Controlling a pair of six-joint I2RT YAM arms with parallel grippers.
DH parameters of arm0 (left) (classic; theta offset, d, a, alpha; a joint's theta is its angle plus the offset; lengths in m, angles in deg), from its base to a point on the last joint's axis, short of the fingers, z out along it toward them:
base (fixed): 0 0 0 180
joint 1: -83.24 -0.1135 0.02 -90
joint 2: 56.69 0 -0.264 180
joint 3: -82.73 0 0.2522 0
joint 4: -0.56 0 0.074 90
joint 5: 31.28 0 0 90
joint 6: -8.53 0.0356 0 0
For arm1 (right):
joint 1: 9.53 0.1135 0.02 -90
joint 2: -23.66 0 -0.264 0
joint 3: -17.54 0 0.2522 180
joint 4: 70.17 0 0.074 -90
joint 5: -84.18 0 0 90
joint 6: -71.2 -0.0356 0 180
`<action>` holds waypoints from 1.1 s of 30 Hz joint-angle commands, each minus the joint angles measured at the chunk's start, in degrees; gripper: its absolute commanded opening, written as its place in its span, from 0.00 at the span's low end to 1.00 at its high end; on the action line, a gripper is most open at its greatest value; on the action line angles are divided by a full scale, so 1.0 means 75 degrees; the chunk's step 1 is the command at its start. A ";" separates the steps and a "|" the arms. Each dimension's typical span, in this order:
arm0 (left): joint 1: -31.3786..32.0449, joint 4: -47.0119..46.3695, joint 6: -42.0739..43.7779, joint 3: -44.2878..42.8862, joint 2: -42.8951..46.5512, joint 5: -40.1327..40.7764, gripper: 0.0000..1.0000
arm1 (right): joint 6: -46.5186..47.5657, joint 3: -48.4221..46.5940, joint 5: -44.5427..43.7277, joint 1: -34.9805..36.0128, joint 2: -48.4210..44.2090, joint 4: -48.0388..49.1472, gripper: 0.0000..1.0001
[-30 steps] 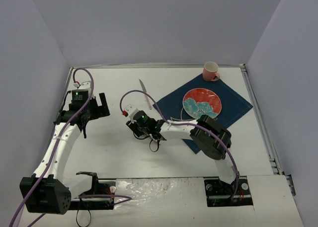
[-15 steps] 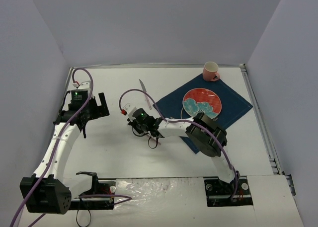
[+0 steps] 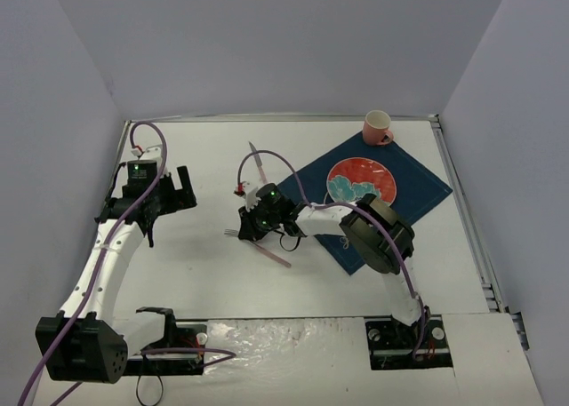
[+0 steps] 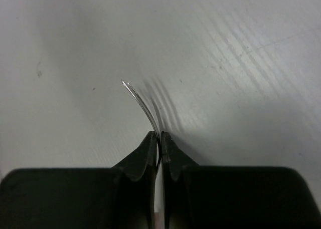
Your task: Set the dinner table for one person
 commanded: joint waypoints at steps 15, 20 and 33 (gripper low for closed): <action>-0.0058 -0.0365 0.0120 -0.0268 -0.0032 -0.0458 0.92 | 0.1444 0.0231 0.0541 -0.0798 0.0527 0.0978 0.36; -0.0036 -0.0419 0.0111 -0.0225 -0.0043 -0.0554 0.92 | 0.1591 0.0100 0.0357 -0.0945 0.0484 0.0788 0.36; 0.0465 -0.0522 -0.0164 -0.0016 -0.0408 -0.1005 0.87 | -0.0560 0.0507 0.2278 -0.1579 0.0654 0.2644 0.00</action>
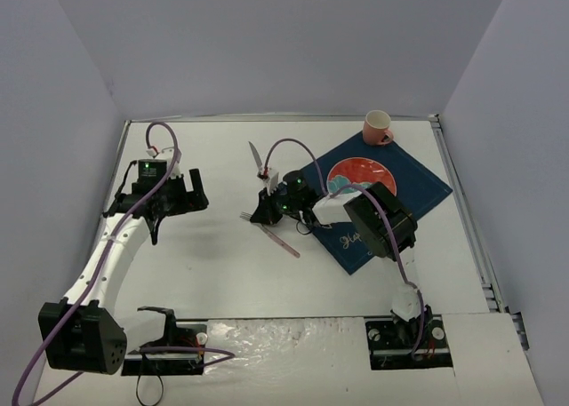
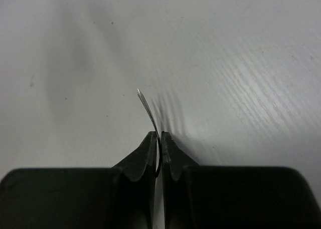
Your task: Set the dinner table for one person
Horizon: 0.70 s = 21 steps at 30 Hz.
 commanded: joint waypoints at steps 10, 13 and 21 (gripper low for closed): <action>0.0881 -0.2912 -0.1562 0.1258 0.0308 -0.1269 0.85 | -0.5440 0.1303 0.2481 -0.0412 0.0044 0.6153 0.00; 0.1087 -0.3753 -0.1832 0.1667 0.0676 -0.1458 0.78 | -0.7262 0.1460 0.2605 -0.0493 0.0132 0.8517 0.00; 0.1696 -0.4497 -0.1626 0.1700 0.0732 -0.1558 0.68 | -0.8408 0.1444 0.2476 -0.0503 -0.0151 0.9511 0.00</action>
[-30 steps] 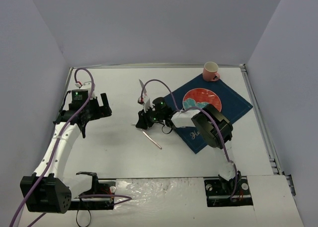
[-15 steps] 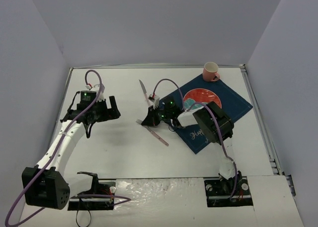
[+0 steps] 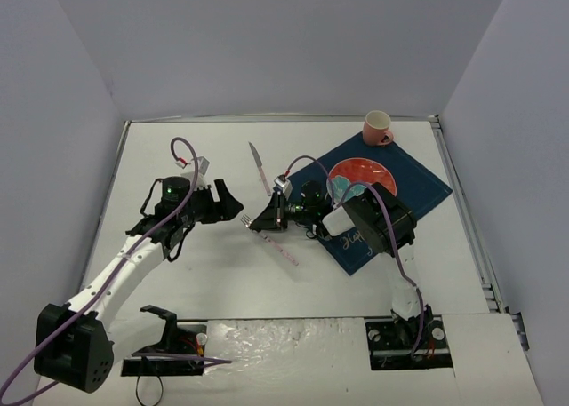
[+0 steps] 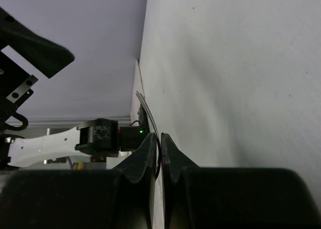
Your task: Set the dinner table for one person
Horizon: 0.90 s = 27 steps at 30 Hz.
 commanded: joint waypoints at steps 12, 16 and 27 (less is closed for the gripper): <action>0.0162 -0.0965 -0.0374 -0.0256 -0.0398 0.0103 0.63 | -0.0919 -0.0248 0.0298 -0.0049 -0.0996 0.5319 0.00; 0.0152 -0.1259 -0.0627 -0.0209 -0.0558 -0.0030 0.59 | -0.0897 -0.0321 0.0281 -0.0049 -0.1138 0.5322 0.00; 0.0150 -0.1952 -0.0981 -0.0156 -0.0799 -0.0429 0.46 | -0.0885 -0.0561 0.0328 -0.0049 -0.1355 0.5300 0.00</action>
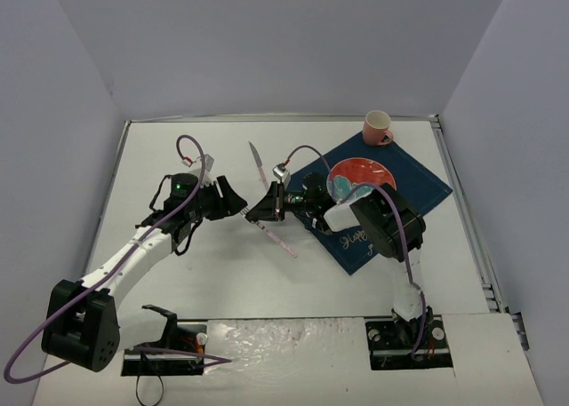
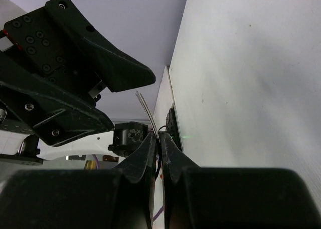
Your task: Set the dinner table for one person
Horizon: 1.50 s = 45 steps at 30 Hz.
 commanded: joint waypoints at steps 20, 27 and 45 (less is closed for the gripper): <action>-0.0128 -0.2100 -0.0812 0.0349 0.0177 -0.0659 0.19 | -0.0331 -0.0616 0.0264 -0.0043 -0.0865 0.5324 0.00; -0.0135 -0.2449 -0.0854 0.0434 0.0348 -0.0814 0.00 | -0.0331 -0.0585 0.0260 -0.0047 -0.0865 0.5348 0.00; -0.0135 -0.1977 0.0007 0.0246 0.1445 -0.0606 0.00 | 0.3038 -0.0243 0.0278 -0.0329 -0.2278 0.1421 0.77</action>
